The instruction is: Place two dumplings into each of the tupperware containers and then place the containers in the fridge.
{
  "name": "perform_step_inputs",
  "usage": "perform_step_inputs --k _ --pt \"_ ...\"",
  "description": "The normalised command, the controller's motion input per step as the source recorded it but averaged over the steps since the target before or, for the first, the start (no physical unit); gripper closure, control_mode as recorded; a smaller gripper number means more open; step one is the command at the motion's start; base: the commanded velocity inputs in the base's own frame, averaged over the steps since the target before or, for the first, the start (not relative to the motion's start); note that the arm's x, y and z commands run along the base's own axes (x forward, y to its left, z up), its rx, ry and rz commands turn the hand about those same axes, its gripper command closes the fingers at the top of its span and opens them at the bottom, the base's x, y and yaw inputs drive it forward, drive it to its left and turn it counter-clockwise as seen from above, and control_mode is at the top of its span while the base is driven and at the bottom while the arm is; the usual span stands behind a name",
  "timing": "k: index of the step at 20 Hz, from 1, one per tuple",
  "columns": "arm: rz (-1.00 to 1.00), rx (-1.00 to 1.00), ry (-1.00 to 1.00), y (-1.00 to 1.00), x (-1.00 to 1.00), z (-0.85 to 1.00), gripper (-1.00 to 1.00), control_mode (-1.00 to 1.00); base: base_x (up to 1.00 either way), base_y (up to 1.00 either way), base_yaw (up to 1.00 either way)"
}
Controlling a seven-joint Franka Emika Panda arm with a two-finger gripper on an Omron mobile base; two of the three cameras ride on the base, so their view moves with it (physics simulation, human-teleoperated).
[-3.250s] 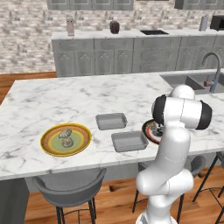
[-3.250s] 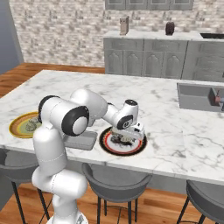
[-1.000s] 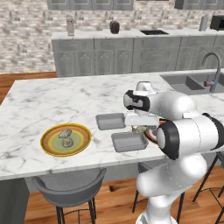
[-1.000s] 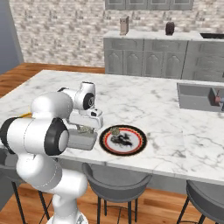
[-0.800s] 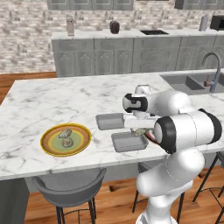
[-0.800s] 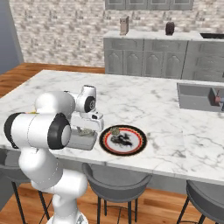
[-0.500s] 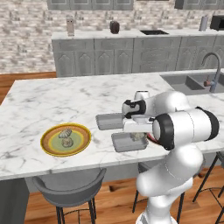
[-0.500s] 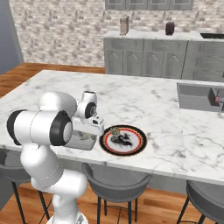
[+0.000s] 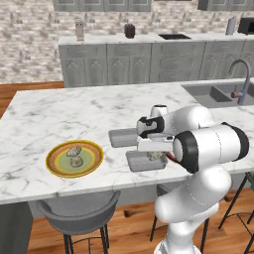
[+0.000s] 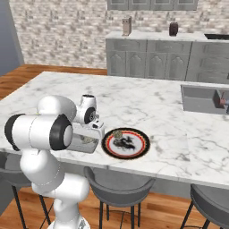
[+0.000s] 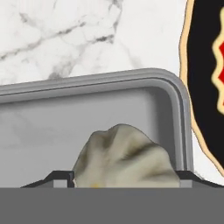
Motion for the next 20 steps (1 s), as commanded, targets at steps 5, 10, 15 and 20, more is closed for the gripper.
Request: perform_step_inputs --k 5,10,15,20 --pt "0.00 0.00 0.00 0.05 0.01 -0.01 -1.00 -1.00 0.00 0.00 0.00" --pt "0.00 0.00 0.00 0.00 -0.04 0.00 -1.00 -1.00 0.00 0.00 0.00" --pt "0.00 0.00 0.00 -0.02 -0.28 0.08 -1.00 -1.00 0.00 0.00 0.00" --pt "-0.05 0.00 0.00 -0.25 -0.17 0.55 -1.00 -1.00 0.00 0.00 0.00"
